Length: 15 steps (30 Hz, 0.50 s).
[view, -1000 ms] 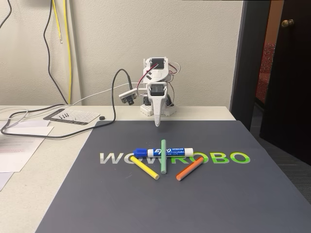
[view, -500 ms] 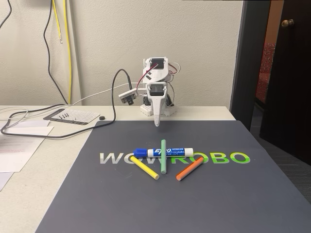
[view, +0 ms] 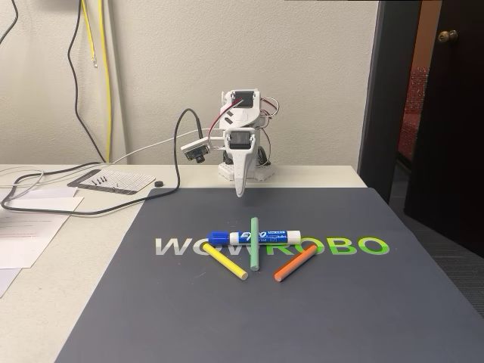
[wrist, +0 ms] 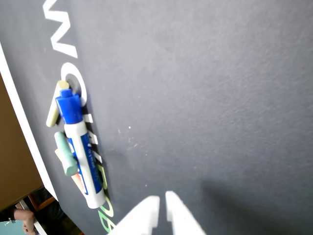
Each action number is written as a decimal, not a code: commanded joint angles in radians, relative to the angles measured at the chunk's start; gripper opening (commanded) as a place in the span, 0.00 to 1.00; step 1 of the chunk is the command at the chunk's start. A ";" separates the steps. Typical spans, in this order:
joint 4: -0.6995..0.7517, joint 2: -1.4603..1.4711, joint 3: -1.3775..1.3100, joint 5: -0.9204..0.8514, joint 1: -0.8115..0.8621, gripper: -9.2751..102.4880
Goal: Pick up the blue marker.
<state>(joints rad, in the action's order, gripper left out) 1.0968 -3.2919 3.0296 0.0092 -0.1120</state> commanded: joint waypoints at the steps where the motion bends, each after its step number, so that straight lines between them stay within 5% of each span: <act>1: -0.012 -0.057 -0.003 -0.006 0.008 0.08; 15: 0.052 -0.058 -0.081 0.043 -0.025 0.08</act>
<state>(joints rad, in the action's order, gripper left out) 1.1336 -3.2919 3.0127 0.0399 -0.1197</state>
